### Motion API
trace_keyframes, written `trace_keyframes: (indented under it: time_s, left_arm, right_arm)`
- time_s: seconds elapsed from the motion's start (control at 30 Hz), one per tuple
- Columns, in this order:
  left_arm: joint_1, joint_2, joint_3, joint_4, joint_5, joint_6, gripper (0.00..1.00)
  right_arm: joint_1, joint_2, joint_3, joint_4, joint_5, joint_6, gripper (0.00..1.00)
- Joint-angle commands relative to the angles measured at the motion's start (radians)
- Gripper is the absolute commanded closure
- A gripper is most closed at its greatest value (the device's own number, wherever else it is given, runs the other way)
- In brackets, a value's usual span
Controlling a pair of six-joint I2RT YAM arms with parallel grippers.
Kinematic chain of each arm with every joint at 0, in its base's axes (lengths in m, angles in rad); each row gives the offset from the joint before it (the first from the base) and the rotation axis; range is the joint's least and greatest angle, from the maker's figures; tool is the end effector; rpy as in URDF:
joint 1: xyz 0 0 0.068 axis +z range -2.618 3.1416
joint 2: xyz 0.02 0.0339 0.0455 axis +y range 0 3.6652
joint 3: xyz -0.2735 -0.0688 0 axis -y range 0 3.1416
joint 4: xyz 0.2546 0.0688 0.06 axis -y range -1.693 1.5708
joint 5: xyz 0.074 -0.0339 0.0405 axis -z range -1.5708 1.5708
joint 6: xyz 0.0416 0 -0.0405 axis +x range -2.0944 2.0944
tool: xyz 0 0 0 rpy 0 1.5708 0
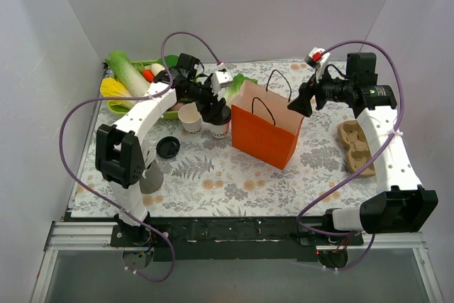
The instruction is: Pack the takeout coffee
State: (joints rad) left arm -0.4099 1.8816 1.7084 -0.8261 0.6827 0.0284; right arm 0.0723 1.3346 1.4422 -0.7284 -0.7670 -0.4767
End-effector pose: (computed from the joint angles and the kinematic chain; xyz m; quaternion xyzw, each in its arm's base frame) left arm 0.3768 -0.1923 0.2997 0.2887 0.8620 -0.3657 0.1999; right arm 0.2844 0.0495 0.4059 -0.3883 0.7474 0.2408 0.4823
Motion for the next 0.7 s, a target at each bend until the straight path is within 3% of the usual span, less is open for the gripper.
trace_keyframes:
  time_s: [0.0,0.13,0.2,0.43,0.53,0.67]
  left_arm:
    - [-0.004,-0.185,-0.142,0.057,0.0,-0.021,0.59]
    - [-0.003,-0.343,-0.387,0.194,0.026,-0.009,0.58]
    - [-0.003,-0.407,-0.433,0.208,0.043,0.03,0.59]
    - [-0.004,-0.519,-0.539,0.095,0.1,0.185,0.62]
    - [-0.006,-0.558,-0.587,0.087,0.106,0.255,0.69]
    - [-0.007,-0.584,-0.621,0.085,0.107,0.318,0.89]
  right_arm:
    - [-0.003,0.009,0.057,0.03,-0.04,0.003,0.18]
    - [-0.005,0.021,0.079,0.018,-0.052,-0.007,0.18]
    - [-0.005,0.028,0.086,0.014,-0.06,-0.013,0.18]
    - [0.001,0.028,0.09,-0.011,-0.094,-0.037,0.18]
    - [0.011,0.021,0.08,-0.023,-0.118,-0.056,0.17]
    - [0.038,0.02,0.075,-0.04,-0.147,-0.083,0.16]
